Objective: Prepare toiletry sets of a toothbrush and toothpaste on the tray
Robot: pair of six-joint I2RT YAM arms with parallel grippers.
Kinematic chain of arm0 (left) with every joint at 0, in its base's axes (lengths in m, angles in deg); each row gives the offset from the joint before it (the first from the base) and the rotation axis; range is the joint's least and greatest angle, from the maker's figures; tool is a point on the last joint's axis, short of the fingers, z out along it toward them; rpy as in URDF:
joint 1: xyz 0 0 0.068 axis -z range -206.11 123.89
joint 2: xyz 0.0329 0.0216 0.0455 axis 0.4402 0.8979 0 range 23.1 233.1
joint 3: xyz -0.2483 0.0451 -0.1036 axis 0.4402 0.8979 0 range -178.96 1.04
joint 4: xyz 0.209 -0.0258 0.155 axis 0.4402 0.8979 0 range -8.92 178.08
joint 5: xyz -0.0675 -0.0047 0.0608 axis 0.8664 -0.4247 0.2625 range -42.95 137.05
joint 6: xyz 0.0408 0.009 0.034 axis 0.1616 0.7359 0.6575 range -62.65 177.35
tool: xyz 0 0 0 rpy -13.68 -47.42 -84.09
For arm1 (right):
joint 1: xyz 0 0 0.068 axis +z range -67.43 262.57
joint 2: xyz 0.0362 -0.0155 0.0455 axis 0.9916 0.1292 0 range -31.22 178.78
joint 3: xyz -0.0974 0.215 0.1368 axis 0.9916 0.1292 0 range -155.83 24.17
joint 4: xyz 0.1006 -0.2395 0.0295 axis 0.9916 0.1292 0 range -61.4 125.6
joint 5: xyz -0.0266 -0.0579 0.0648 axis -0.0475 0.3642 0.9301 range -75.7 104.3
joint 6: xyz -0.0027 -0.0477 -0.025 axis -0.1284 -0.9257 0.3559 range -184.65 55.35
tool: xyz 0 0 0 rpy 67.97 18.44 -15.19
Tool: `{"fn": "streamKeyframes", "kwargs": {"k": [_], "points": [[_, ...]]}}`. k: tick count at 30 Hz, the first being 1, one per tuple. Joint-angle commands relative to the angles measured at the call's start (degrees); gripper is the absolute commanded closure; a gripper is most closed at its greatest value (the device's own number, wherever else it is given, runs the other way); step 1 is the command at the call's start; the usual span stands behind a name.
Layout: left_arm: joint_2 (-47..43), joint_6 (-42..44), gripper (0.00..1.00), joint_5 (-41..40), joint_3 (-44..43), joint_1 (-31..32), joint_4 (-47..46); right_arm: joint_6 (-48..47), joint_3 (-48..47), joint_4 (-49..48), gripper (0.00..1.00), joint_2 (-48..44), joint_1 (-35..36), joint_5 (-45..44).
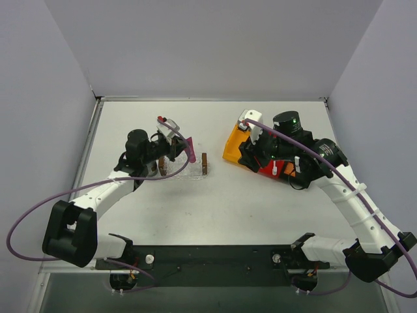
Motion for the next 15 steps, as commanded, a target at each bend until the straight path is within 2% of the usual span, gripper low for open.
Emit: {"fn": "streamKeyframes", "kwargs": {"k": [1, 15], "points": [[0.26, 0.46, 1.0, 1.3, -3.69, -0.21, -5.06, -0.35, 0.72, -0.72, 0.56, -1.21, -0.55, -0.3], [1.58, 0.73, 1.0, 1.56, -4.66, 0.75, -4.36, -0.52, 1.42, -0.72, 0.56, -1.65, -0.73, -0.3]]}}
